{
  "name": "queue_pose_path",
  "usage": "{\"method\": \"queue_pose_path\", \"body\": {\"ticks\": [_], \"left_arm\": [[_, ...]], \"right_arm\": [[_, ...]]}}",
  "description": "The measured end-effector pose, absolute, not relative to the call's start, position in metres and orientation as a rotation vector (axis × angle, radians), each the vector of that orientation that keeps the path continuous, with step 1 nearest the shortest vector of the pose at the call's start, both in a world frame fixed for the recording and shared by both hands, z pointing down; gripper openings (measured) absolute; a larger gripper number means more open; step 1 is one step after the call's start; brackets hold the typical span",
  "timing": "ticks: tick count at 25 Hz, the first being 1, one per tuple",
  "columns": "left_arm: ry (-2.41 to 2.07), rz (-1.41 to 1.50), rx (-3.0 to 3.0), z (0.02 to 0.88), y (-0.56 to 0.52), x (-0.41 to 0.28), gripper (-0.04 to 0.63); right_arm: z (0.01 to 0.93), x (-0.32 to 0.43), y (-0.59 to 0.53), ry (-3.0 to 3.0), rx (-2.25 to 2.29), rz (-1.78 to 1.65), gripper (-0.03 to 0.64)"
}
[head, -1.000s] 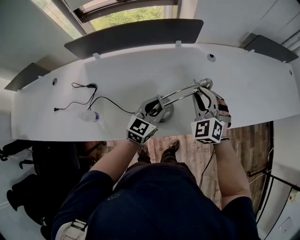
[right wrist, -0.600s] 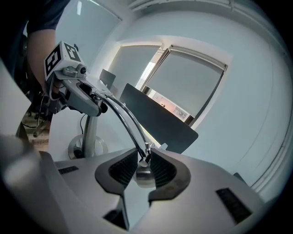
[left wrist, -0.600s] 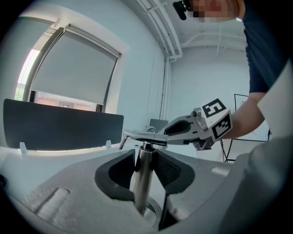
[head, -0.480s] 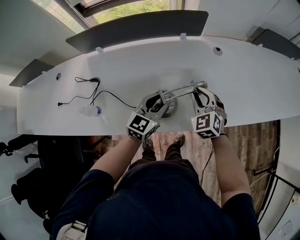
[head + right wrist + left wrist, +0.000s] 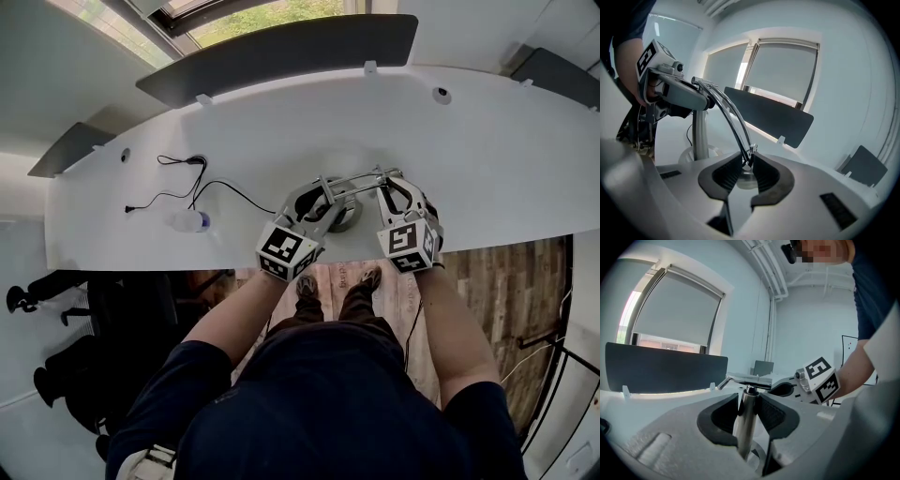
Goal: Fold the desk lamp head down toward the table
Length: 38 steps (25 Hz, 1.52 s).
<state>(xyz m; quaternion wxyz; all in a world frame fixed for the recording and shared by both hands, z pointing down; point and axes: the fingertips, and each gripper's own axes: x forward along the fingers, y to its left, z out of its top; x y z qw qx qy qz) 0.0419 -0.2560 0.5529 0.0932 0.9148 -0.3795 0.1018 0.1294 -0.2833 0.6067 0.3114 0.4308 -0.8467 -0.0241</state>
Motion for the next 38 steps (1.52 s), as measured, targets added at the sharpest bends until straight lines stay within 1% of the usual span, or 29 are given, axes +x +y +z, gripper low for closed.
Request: {"method": "queue_pose_path", "body": {"ticks": [11,15,19,24,30,38], "left_arm": [[-1.132,0.315,2.703,0.555,-0.256,0.043,0.124],[-1.131,0.321,2.707,0.555,-0.257,0.043,0.124],[-1.131,0.388,2.732,0.555,-0.255,0.043,0.124],[-1.136,0.401,2.738,0.549,-0.248,0.035,0.124],[-1.124,0.376,2.741,0.536,-0.227,0.019,0.124],[-0.999,0.311,2.833,0.491,-0.178,0.016,0.124]], "right_arm": [[0.628,0.116,-0.277,-2.292,1.201,0.091,0.074],[0.629,0.115,-0.278,-2.277,1.216,0.084,0.072],[0.627,0.115,-0.276,-2.245,1.205,0.018,0.074],[0.608,0.118,-0.266,-2.241,1.222,-0.012,0.089],[0.580,0.126,-0.239,-2.229,1.276,-0.028,0.087],[0.537,0.106,-0.184,-2.336,1.320,0.094,0.072]]}}
